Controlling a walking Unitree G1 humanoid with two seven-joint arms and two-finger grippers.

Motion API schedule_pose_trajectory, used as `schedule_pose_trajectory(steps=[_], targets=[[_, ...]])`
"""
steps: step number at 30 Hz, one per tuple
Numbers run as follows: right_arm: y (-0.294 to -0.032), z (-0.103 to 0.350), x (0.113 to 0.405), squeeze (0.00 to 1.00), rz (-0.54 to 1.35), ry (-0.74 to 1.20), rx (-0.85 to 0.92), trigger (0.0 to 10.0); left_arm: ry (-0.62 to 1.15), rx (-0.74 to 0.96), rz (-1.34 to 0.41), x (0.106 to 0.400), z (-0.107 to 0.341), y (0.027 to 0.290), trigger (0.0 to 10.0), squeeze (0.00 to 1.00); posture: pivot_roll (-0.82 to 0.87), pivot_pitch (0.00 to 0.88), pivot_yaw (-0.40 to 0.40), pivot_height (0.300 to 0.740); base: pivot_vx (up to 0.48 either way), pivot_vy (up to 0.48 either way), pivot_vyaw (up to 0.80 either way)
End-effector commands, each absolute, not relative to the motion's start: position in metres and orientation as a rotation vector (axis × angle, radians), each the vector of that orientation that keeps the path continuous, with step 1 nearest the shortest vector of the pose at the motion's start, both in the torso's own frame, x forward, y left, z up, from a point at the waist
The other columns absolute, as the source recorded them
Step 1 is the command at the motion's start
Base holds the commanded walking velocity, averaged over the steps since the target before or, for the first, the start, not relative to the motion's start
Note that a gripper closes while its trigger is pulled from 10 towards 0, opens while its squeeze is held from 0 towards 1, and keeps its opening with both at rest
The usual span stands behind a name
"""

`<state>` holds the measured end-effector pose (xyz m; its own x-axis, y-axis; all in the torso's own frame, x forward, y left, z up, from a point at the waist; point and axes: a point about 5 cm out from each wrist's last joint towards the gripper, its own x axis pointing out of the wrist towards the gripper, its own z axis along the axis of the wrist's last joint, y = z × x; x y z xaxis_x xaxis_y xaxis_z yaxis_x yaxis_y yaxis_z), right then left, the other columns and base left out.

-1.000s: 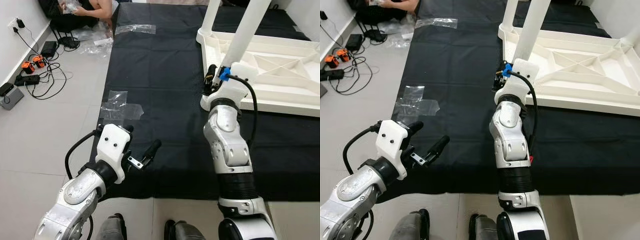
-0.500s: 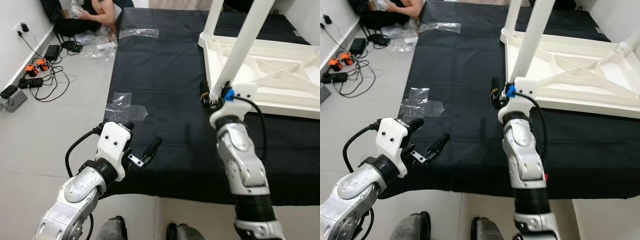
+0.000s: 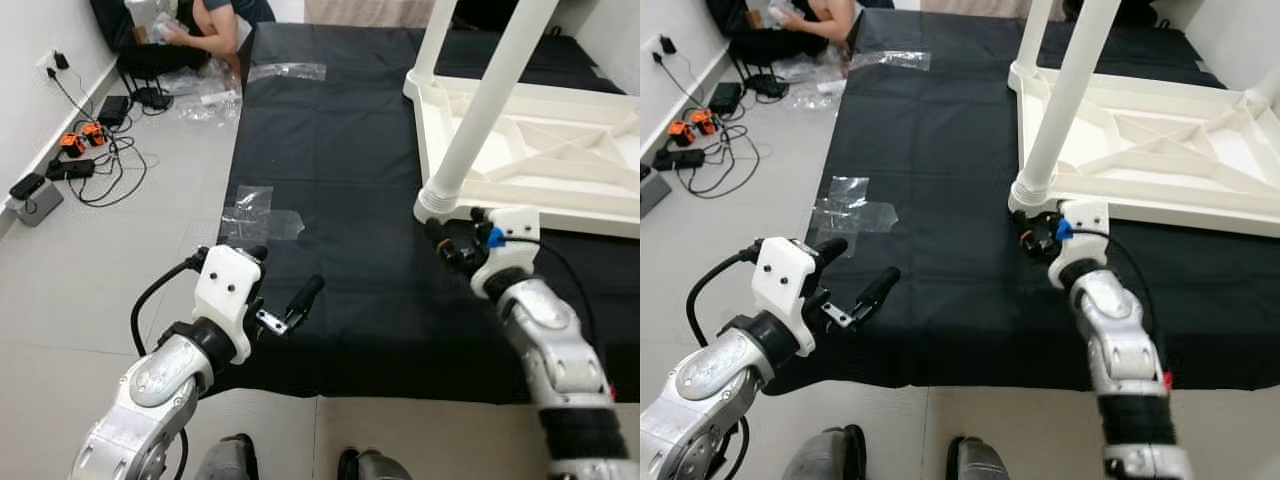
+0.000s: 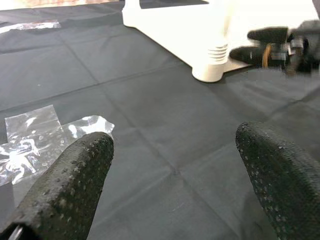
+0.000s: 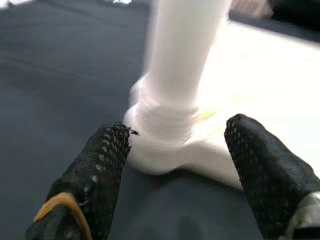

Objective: Building children table

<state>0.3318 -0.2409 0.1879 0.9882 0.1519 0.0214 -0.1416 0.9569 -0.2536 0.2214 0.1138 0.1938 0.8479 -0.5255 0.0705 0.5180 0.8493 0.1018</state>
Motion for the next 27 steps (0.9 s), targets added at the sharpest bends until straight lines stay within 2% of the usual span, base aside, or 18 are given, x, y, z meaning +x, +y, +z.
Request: schedule_pose_trajectory(steps=[1, 3, 4, 8, 15, 16, 17, 18, 20, 23, 24, 25, 27], targets=[[-0.242, 0.186, 0.336, 0.00, 0.172, -0.028, -0.276, 10.0, -0.091, 0.080, -0.556, 0.220, 0.192, 0.112, 10.0, 0.00, 0.08, 0.170, -0.060, 0.740, 0.000, 0.000, 0.00], [-0.244, 0.192, 0.344, 0.00, 0.190, -0.019, -0.320, 10.0, -0.091, 0.080, -0.557, 0.220, 0.192, 0.112, 10.0, 0.00, 0.07, 0.172, -0.062, 0.740, 0.000, 0.000, 0.00], [-0.251, 0.207, 0.358, 0.00, 0.196, -0.004, -0.427, 10.0, -0.092, 0.081, -0.557, 0.220, 0.192, 0.112, 10.0, 0.00, 0.08, 0.173, -0.066, 0.740, 0.000, 0.000, 0.00], [-0.266, 0.216, 0.369, 0.00, 0.122, 0.036, -0.522, 10.0, -0.093, 0.084, -0.554, 0.219, 0.192, 0.112, 10.0, 0.00, 0.08, 0.174, -0.069, 0.740, 0.000, 0.000, 0.00], [-0.272, 0.225, 0.375, 0.00, 0.067, 0.036, -0.492, 10.0, -0.093, 0.087, -0.552, 0.218, 0.193, 0.113, 10.0, 0.00, 0.08, 0.176, -0.071, 0.740, 0.000, 0.000, 0.00], [-0.264, 0.224, 0.378, 0.00, 0.156, 0.050, -0.381, 10.0, -0.094, 0.090, -0.548, 0.219, 0.193, 0.114, 10.0, 0.00, 0.09, 0.175, -0.072, 0.740, 0.000, 0.000, 0.00], [-0.264, 0.224, 0.378, 0.00, 0.156, 0.050, -0.381, 10.0, -0.094, 0.090, -0.548, 0.219, 0.193, 0.114, 10.0, 0.00, 0.09, 0.175, -0.072, 0.740, 0.000, 0.000, 0.00], [-0.257, 0.220, 0.378, 0.00, 0.233, 0.062, -0.342, 10.0, -0.094, 0.091, -0.547, 0.219, 0.193, 0.114, 10.0, 0.00, 0.08, 0.171, -0.069, 0.740, 0.000, 0.000, 0.00], [-0.250, 0.214, 0.377, 0.00, 0.305, 0.088, -0.326, 10.0, -0.095, 0.092, -0.548, 0.219, 0.193, 0.114, 10.0, 0.00, 0.08, 0.171, -0.068, 0.740, 0.000, 0.000, 0.00], [-0.248, 0.202, 0.376, 0.00, 0.339, 0.125, -0.409, 10.0, -0.097, 0.094, -0.548, 0.220, 0.193, 0.114, 10.0, 0.00, 0.09, 0.166, -0.067, 0.740, 0.000, 0.000, 0.00], [-0.256, 0.198, 0.379, 0.00, 0.244, 0.149, -0.482, 10.0, -0.098, 0.095, -0.548, 0.220, 0.193, 0.114, 10.0, 0.00, 0.09, 0.165, -0.068, 0.740, 0.000, 0.000, 0.00], [-0.256, 0.198, 0.379, 0.00, 0.244, 0.149, -0.482, 10.0, -0.098, 0.095, -0.548, 0.220, 0.193, 0.114, 10.0, 0.00, 0.09, 0.165, -0.068, 0.740, 0.000, 0.000, 0.00], [-0.271, 0.199, 0.382, 0.00, 0.049, 0.145, -0.564, 10.0, -0.098, 0.095, -0.549, 0.219, 0.193, 0.113, 10.0, 0.00, 0.09, 0.159, -0.066, 0.740, 0.000, 0.000, 0.00]])
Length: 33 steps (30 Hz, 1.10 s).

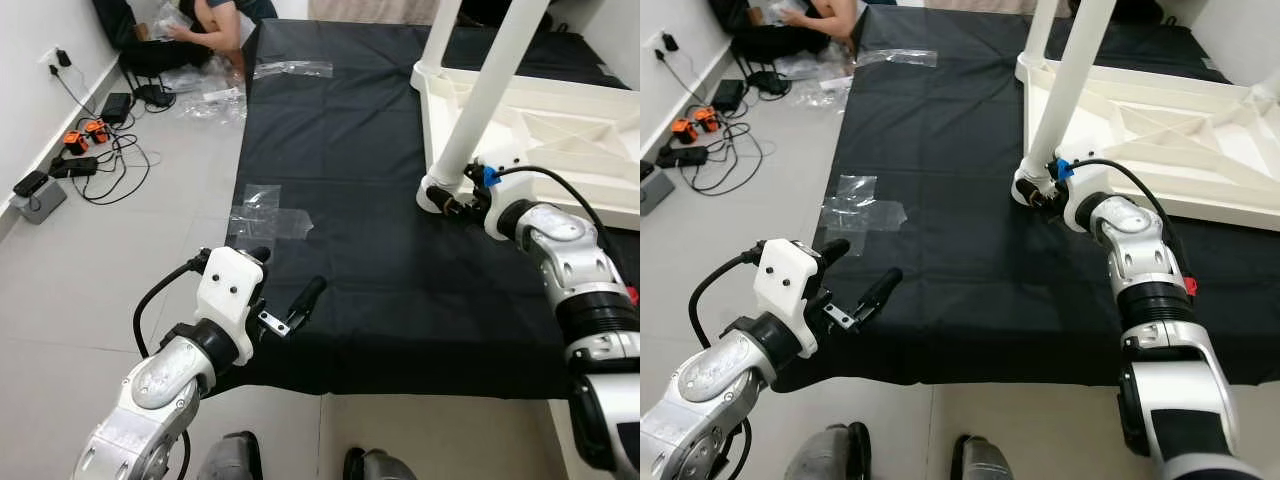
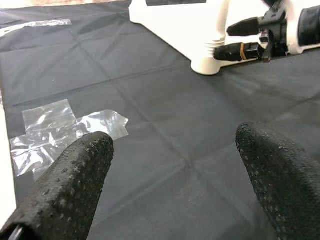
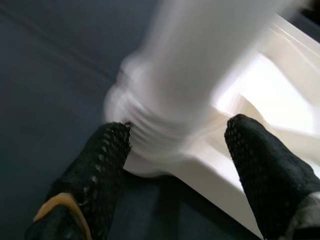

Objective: Building children table

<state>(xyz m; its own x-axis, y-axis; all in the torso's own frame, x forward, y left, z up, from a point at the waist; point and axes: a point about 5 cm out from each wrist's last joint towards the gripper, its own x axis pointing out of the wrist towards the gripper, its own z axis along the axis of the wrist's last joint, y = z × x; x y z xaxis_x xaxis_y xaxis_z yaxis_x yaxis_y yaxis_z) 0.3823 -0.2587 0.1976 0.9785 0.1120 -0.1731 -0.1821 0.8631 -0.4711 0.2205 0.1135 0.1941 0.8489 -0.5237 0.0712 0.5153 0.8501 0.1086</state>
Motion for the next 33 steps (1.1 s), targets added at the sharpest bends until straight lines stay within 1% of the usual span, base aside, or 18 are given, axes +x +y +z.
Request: schedule_pose_trajectory(steps=[1, 5, 8, 10, 11, 15, 16, 18, 19, 20, 21, 24, 26, 30, 32, 33], targets=[[-0.274, 0.200, 0.383, 0.00, -0.001, 0.140, -0.559, 10.0, -0.100, 0.096, -0.550, 0.219, 0.193, 0.113, 10.0, 0.00, 0.09, 0.158, -0.067, 0.740, 0.000, 0.000, 0.00], [-0.268, 0.197, 0.385, 0.00, 0.025, 0.152, -0.557, 10.0, -0.102, 0.098, -0.551, 0.220, 0.193, 0.112, 10.0, 0.00, 0.09, 0.158, -0.067, 0.740, 0.000, 0.000, 0.00], [-0.261, 0.193, 0.386, 0.00, 0.082, 0.170, -0.561, 10.0, -0.105, 0.103, -0.549, 0.220, 0.194, 0.112, 10.0, 0.00, 0.10, 0.152, -0.065, 0.740, 0.000, 0.000, 0.00], [-0.250, 0.182, 0.384, 0.00, 0.208, 0.224, -0.531, 10.0, -0.106, 0.106, -0.549, 0.220, 0.194, 0.113, 10.0, 0.00, 0.10, 0.150, -0.068, 0.740, 0.000, 0.000, 0.00], [-0.246, 0.179, 0.383, 0.00, 0.250, 0.231, -0.577, 10.0, -0.107, 0.105, -0.549, 0.220, 0.194, 0.113, 10.0, 0.00, 0.09, 0.149, -0.067, 0.740, 0.000, 0.000, 0.00], [-0.244, 0.176, 0.383, 0.00, 0.276, 0.226, -0.646, 10.0, -0.108, 0.105, -0.549, 0.220, 0.194, 0.113, 10.0, 0.00, 0.09, 0.149, -0.067, 0.740, 0.000, 0.000, 0.00], [-0.252, 0.179, 0.385, 0.00, 0.178, 0.235, -0.693, 10.0, -0.110, 0.105, -0.549, 0.220, 0.194, 0.112, 10.0, 0.00, 0.09, 0.150, -0.066, 0.740, 0.000, 0.000, 0.00], [-0.252, 0.179, 0.385, 0.00, 0.178, 0.235, -0.693, 10.0, -0.110, 0.105, -0.549, 0.220, 0.194, 0.112, 10.0, 0.00, 0.09, 0.150, -0.066, 0.740, 0.000, 0.000, 0.00], [-0.270, 0.190, 0.387, 0.00, -0.006, 0.227, -0.759, 10.0, -0.112, 0.106, -0.551, 0.220, 0.195, 0.112, 10.0, 0.00, 0.09, 0.150, -0.066, 0.740, 0.000, 0.000, 0.00], [-0.270, 0.190, 0.387, 0.00, -0.006, 0.227, -0.759, 10.0, -0.112, 0.106, -0.551, 0.220, 0.195, 0.112, 10.0, 0.00, 0.09, 0.150, -0.066, 0.740, 0.000, 0.000, 0.00], [-0.276, 0.194, 0.387, 0.00, -0.070, 0.219, -0.769, 10.0, -0.112, 0.106, -0.551, 0.221, 0.195, 0.112, 10.0, 0.00, 0.09, 0.150, -0.066, 0.740, 0.000, 0.000, 0.00], [-0.280, 0.199, 0.387, 0.00, -0.106, 0.215, -0.788, 10.0, -0.112, 0.106, -0.552, 0.221, 0.195, 0.112, 10.0, 0.00, 0.10, 0.155, -0.068, 0.740, 0.000, 0.000, 0.00], [-0.289, 0.209, 0.387, 0.00, -0.112, 0.237, -0.897, 10.0, -0.112, 0.109, -0.551, 0.220, 0.195, 0.113, 10.0, 0.00, 0.10, 0.158, -0.064, 0.740, 0.000, 0.000, 0.00], [-0.295, 0.213, 0.385, 0.00, -0.081, 0.277, -0.963, 10.0, -0.112, 0.111, -0.551, 0.220, 0.195, 0.113, 10.0, 0.00, 0.09, 0.159, -0.065, 0.740, 0.000, 0.000, 0.00], [-0.299, 0.220, 0.385, 0.00, -0.110, 0.264, -0.955, 10.0, -0.112, 0.110, -0.551, 0.220, 0.195, 0.113, 10.0, 0.00, 0.09, 0.160, -0.065, 0.740, 0.000, 0.000, 0.00], [-0.302, 0.232, 0.387, 0.00, -0.180, 0.193, -0.881, 10.0, -0.112, 0.110, -0.552, 0.220, 0.195, 0.113, 10.0, 0.00, 0.09, 0.160, -0.065, 0.740, 0.000, 0.000, 0.00]])
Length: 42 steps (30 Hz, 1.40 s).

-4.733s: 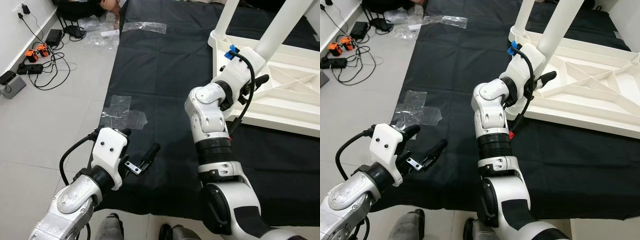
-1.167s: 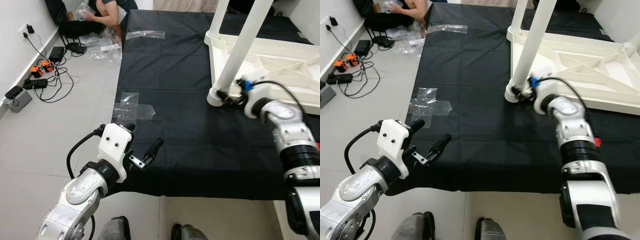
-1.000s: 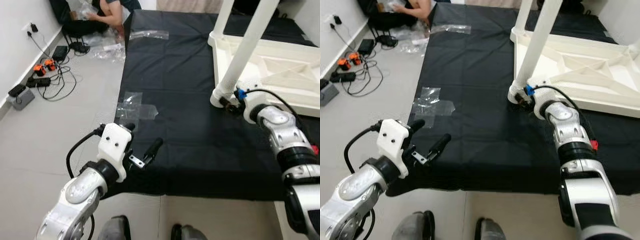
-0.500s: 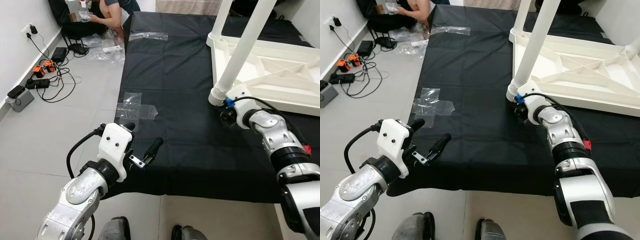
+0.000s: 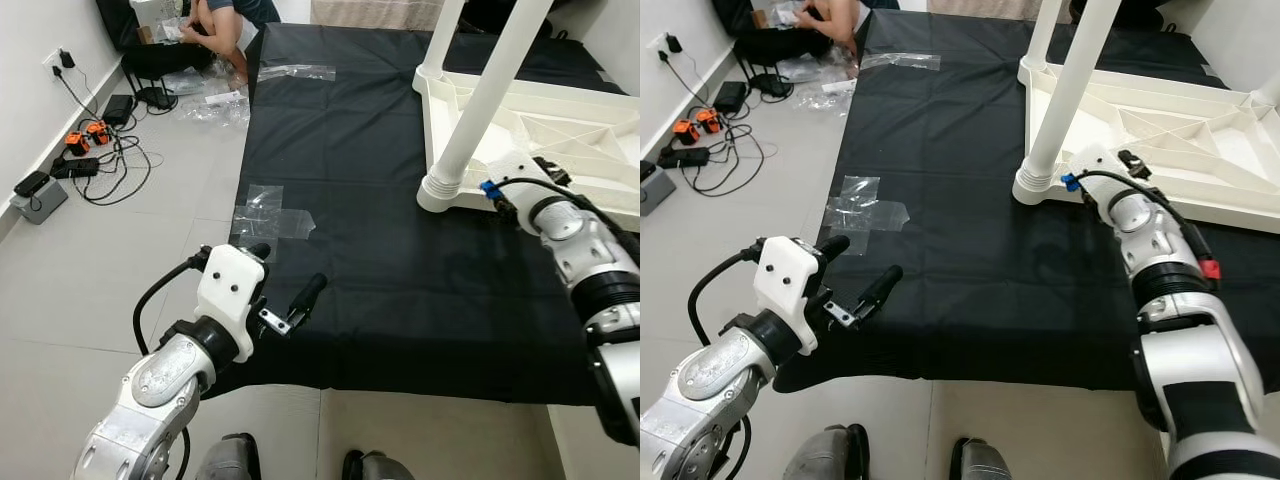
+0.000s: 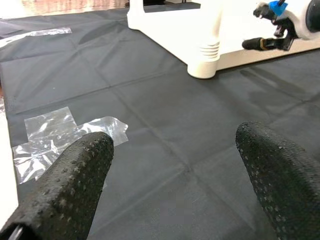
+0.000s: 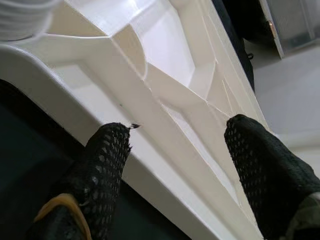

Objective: Building children table

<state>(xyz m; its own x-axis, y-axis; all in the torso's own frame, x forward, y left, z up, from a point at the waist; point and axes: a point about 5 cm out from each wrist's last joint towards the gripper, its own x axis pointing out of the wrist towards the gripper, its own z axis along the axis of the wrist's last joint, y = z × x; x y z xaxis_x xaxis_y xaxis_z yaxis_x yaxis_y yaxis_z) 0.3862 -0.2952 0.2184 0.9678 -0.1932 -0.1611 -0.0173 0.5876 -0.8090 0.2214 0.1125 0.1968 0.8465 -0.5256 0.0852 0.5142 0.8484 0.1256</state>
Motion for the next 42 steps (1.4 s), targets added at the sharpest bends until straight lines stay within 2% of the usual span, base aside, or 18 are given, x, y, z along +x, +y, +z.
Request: schedule_pose_trajectory(steps=[1, 2, 5, 7, 13, 19, 20, 21, 22, 25, 28, 30, 34, 38, 42], targets=[[-0.302, 0.232, 0.387, 0.00, -0.180, 0.193, -0.881, 10.0, -0.112, 0.110, -0.552, 0.220, 0.195, 0.113, 10.0, 0.00, 0.09, 0.160, -0.065, 0.740, 0.000, 0.000, 0.00], [-0.295, 0.254, 0.392, 0.00, -0.296, 0.033, -0.740, 10.0, -0.115, 0.106, -0.554, 0.220, 0.196, 0.112, 10.0, 0.00, 0.09, 0.168, -0.055, 0.740, 0.000, 0.000, 0.00], [-0.291, 0.258, 0.394, 0.00, -0.329, -0.011, -0.688, 10.0, -0.117, 0.105, -0.556, 0.220, 0.196, 0.111, 10.0, 0.00, 0.09, 0.168, -0.055, 0.740, 0.000, 0.000, 0.00], [-0.280, 0.258, 0.398, 0.00, -0.342, -0.049, -0.671, 10.0, -0.126, 0.104, -0.561, 0.219, 0.200, 0.109, 10.0, 0.00, 0.11, 0.190, -0.048, 0.740, 0.000, 0.000, 0.00], [-0.261, 0.251, 0.406, 0.00, -0.286, -0.005, -0.662, 10.0, -0.137, 0.108, -0.568, 0.213, 0.209, 0.110, 10.0, 0.00, 0.13, 0.249, -0.036, 0.740, 0.000, 0.000, 0.00], [-0.257, 0.257, 0.409, 0.00, -0.267, -0.001, -0.687, 10.0, -0.138, 0.111, -0.574, 0.209, 0.212, 0.110, 10.0, 0.00, 0.13, 0.272, -0.036, 0.740, 0.000, 0.000, 0.00], [-0.258, 0.265, 0.410, 0.00, -0.277, -0.011, -0.727, 10.0, -0.138, 0.109, -0.579, 0.206, 0.214, 0.110, 10.0, 0.00, 0.14, 0.310, -0.030, 0.740, 0.000, 0.000, 0.00], [-0.258, 0.265, 0.410, 0.00, -0.277, -0.011, -0.727, 10.0, -0.138, 0.109, -0.579, 0.206, 0.214, 0.110, 10.0, 0.00, 0.14, 0.310, -0.030, 0.740, 0.000, 0.000, 0.00], [-0.261, 0.279, 0.410, 0.00, -0.296, -0.023, -0.798, 10.0, -0.133, 0.106, -0.591, 0.201, 0.217, 0.109, 10.0, 0.00, 0.14, 0.325, -0.025, 0.740, 0.000, 0.000, 0.00], [-0.261, 0.279, 0.410, 0.00, -0.296, -0.023, -0.798, 10.0, -0.133, 0.106, -0.591, 0.201, 0.217, 0.109, 10.0, 0.00, 0.14, 0.325, -0.025, 0.740, 0.000, 0.000, 0.00], [-0.266, 0.286, 0.410, 0.00, -0.262, 0.039, -0.964, 10.0, -0.128, 0.108, -0.602, 0.198, 0.220, 0.109, 10.0, 0.00, 0.14, 0.347, -0.020, 0.740, 0.000, 0.000, 0.00], [-0.267, 0.286, 0.410, 0.00, -0.254, 0.055, -0.997, 10.0, -0.128, 0.109, -0.602, 0.198, 0.221, 0.109, 10.0, 0.00, 0.14, 0.350, -0.019, 0.740, 0.000, 0.000, 0.00], [-0.280, 0.284, 0.406, 0.00, -0.200, 0.172, -1.227, 10.0, -0.120, 0.115, -0.609, 0.198, 0.223, 0.111, 10.0, 0.00, 0.13, 0.364, -0.009, 0.740, 0.000, 0.000, 0.00], [-0.282, 0.282, 0.405, 0.00, -0.180, 0.195, -1.223, 10.0, -0.112, 0.115, -0.615, 0.197, 0.223, 0.110, 10.0, 0.00, 0.13, 0.365, -0.006, 0.740, 0.000, 0.000, 0.00], [-0.279, 0.269, 0.405, 0.00, -0.101, 0.239, -1.303, 10.0, -0.103, 0.117, -0.613, 0.196, 0.224, 0.111, 10.0, 0.00, 0.13, 0.368, -0.007, 0.740, 0.000, 0.000, 0.00]])
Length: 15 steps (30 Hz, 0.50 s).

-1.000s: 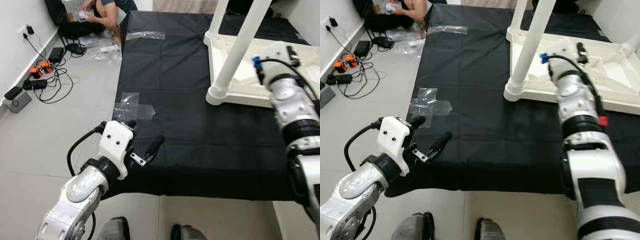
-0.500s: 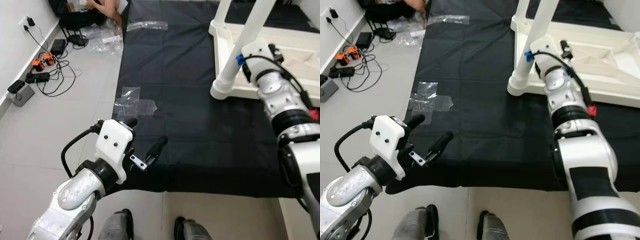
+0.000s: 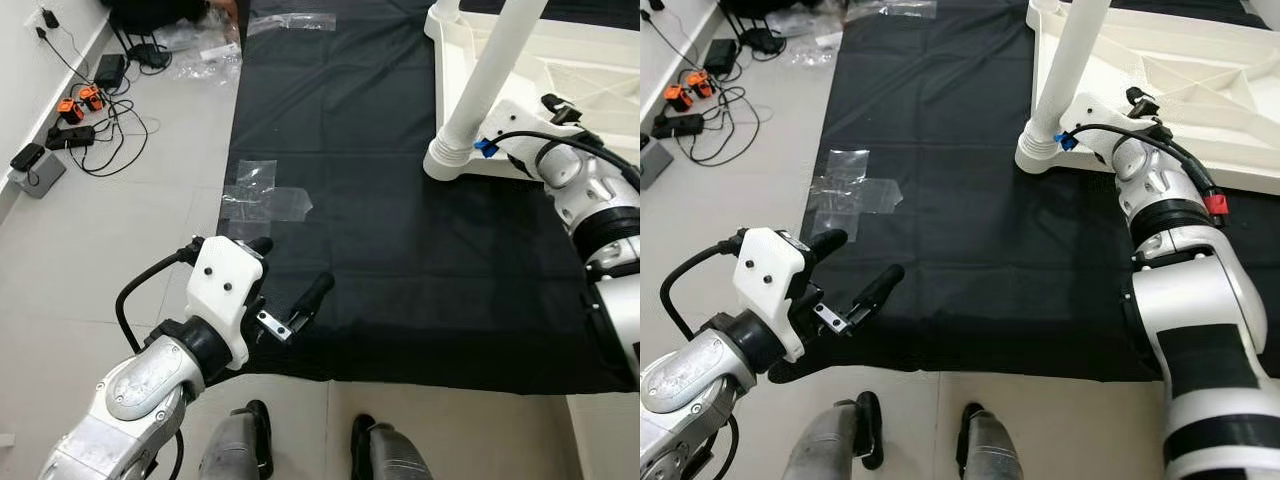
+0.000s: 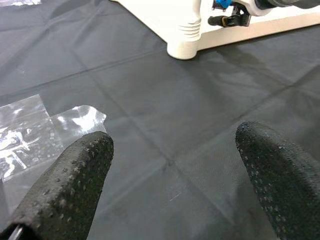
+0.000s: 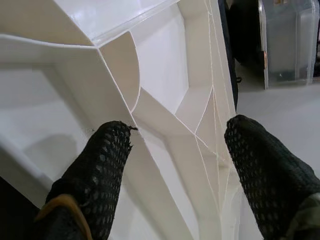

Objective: Building children table

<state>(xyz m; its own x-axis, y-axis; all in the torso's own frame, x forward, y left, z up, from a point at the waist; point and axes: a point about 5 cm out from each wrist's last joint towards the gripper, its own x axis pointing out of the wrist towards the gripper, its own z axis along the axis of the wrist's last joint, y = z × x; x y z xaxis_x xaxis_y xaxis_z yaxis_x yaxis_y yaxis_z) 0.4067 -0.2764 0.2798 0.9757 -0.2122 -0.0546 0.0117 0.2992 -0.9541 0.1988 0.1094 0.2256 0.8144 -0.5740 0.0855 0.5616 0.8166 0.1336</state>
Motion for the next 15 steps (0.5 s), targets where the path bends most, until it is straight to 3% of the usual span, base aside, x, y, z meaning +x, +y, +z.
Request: schedule_pose_trajectory(steps=[1, 15], targets=[[-0.277, 0.265, 0.405, 0.00, -0.070, 0.253, -1.300, 10.0, -0.100, 0.119, -0.609, 0.195, 0.224, 0.111, 10.0, 0.00, 0.13, 0.368, -0.007, 0.740, 0.000, 0.000, 0.00], [-0.241, 0.243, 0.410, 0.00, 0.211, 0.225, -1.042, 10.0, -0.106, 0.127, -0.601, 0.200, 0.225, 0.112, 10.0, 0.00, 0.12, 0.350, -0.011, 0.740, 0.000, 0.000, 0.00]])
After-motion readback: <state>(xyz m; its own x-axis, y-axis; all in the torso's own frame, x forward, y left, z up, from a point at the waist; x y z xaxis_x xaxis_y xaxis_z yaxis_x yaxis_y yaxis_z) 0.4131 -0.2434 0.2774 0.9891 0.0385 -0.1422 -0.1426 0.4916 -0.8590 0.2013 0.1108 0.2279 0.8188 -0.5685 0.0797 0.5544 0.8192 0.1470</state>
